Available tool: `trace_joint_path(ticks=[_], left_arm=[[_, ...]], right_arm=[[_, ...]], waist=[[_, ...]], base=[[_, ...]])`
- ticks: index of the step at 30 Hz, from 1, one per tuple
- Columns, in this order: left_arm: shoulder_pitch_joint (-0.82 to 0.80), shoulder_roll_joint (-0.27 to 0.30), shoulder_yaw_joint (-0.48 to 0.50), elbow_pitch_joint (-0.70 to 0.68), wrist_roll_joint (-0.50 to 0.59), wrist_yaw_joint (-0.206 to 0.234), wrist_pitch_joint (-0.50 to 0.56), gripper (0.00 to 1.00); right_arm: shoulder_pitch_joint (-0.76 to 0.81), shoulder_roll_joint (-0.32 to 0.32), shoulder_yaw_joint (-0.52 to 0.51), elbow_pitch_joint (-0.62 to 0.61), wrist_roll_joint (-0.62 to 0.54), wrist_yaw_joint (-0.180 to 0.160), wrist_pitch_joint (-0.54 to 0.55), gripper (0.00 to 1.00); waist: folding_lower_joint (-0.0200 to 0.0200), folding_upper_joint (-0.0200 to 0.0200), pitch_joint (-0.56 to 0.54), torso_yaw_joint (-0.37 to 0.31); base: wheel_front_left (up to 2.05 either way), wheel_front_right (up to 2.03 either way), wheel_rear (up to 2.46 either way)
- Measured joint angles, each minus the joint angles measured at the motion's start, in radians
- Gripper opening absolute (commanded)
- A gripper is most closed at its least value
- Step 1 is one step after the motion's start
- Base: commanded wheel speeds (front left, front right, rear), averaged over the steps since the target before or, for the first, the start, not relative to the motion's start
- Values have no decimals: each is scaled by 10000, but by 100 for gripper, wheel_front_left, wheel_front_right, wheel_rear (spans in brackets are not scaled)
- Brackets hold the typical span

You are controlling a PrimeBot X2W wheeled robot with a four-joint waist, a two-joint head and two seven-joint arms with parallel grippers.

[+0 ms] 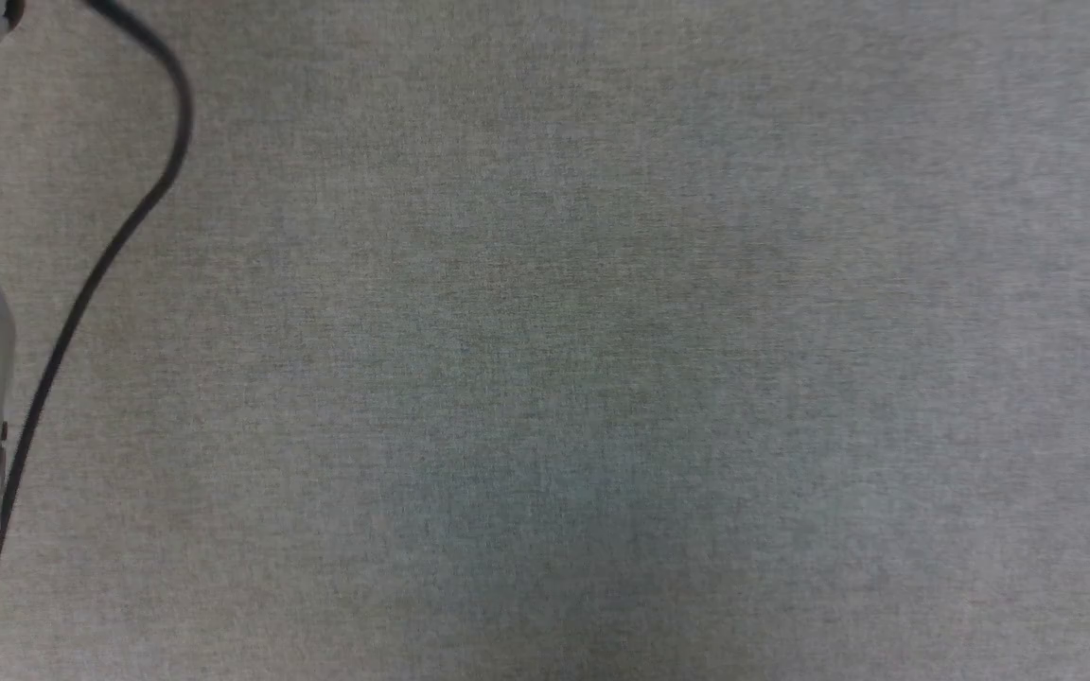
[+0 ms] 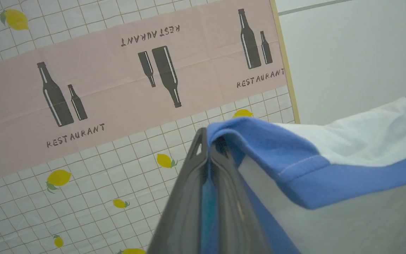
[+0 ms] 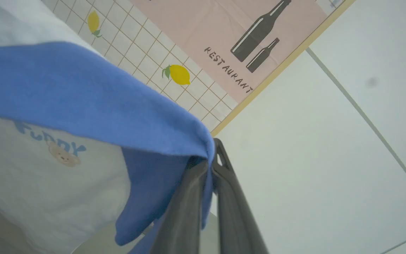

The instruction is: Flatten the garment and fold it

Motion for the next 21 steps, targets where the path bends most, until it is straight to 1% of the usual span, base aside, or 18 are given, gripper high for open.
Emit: trace_joint_path(ticks=[4, 7, 10, 13, 14, 17, 19, 21], left_arm=[[514, 232, -102, 2, -144, -324, -295, 0], [1178, 397, -247, -382, -301, -619, -263, 0], [1931, 512, -276, -1233, -688, -740, -35, 0], [2948, 658, -320, -2439, -966, -736, 291, 0], [3402, 742, -347, -2895, -1074, -725, 487, 0], [4798, 989, -481, -4297, -1386, -485, 1034, 0], [5820, 1202, -562, -5260, -1452, -205, 1369, 0], [6770, 1411, -612, -6034, -1476, 104, 1613, 0]], right_arm=[[654, -199, 500, -44, 564, 0, -245, 0], [1286, -640, 826, -602, 1174, 0, -301, 0], [1987, -1289, 938, -1595, 1918, 0, -234, 0], [2958, -1925, 779, -2807, 2564, 0, 19, 0], [3388, -2109, 654, -3248, 2742, 0, 138, 0], [4738, -2510, 171, -4451, 3164, 0, 516, 0], [5796, -2612, -307, -5231, 3350, 0, 779, 0], [6808, -2577, -782, -5868, 3404, 0, 945, 0]], waist=[[-1, 0, 202, 85], [-1, 0, 135, 142], [-1, 0, -7, 187], [-2, 0, -184, 234], [-2, 0, -264, 246], [-2, 0, -522, 271], [-2, 0, -731, 281], [-3, 0, -944, 284]], base=[[0, 0, 0], [0, 0, 0], [0, 0, 0], [0, 0, 0], [0, 0, 0], [0, 0, 0], [0, 0, 0], [0, 0, 0]])
